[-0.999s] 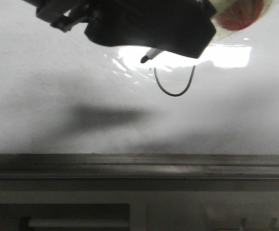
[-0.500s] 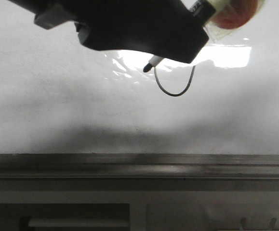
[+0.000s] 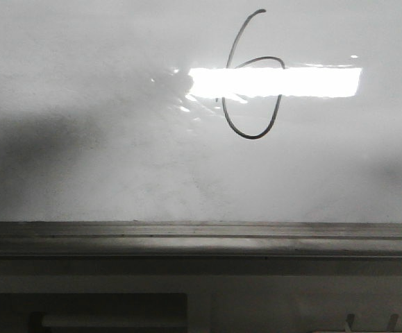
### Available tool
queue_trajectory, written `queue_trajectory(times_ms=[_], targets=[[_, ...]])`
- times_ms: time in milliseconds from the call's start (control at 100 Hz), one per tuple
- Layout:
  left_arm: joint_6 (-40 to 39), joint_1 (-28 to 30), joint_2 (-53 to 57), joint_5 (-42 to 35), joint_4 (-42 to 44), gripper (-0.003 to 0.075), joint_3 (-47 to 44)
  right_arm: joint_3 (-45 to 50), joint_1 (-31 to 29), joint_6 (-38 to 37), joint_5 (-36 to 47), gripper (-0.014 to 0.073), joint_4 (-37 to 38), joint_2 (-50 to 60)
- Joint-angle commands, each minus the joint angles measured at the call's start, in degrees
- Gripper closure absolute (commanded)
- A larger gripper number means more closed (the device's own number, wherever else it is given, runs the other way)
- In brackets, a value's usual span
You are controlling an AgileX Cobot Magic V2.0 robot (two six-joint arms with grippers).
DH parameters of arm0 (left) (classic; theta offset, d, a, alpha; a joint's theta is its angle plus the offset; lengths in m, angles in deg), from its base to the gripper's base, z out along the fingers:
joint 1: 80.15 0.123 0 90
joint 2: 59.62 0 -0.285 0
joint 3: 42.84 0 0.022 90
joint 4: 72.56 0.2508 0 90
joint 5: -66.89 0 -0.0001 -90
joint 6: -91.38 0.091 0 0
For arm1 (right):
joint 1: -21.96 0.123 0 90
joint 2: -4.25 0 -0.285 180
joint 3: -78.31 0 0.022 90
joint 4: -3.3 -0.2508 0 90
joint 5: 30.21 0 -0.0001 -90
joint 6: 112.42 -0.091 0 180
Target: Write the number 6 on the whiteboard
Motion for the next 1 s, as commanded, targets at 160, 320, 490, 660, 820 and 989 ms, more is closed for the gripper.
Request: queue_trajectory(times_ms=[160,320,490,660,820,989], targets=[[-0.69,0.03,3.26,-12.75,-18.43,0.0741,-6.35,6.45,-0.98,-1.2,7.21,0.0166,-1.82,6.6],[-0.69,0.03,-0.75,-13.52,-18.19,0.0741,-5.39,8.71,-0.98,-1.2,7.92,0.0166,-2.11,7.31],[-0.69,0.03,-6.6,-14.48,-18.3,0.0741,-3.55,8.74,-0.98,-1.2,8.65,0.0166,-2.39,7.31],[-0.69,0.03,-10.67,-16.54,-18.43,0.0741,-1.65,8.74,-0.98,-1.2,8.65,0.0166,-2.39,7.31],[-0.69,0.03,-11.86,-16.78,-18.43,0.074,-0.8,8.74,-0.98,-1.2,8.65,0.0166,-2.39,7.31],[-0.69,0.03,-11.86,-17.13,-18.43,0.0739,-0.8,8.74,-0.98,-1.2,8.65,0.0166,-2.39,7.31]])
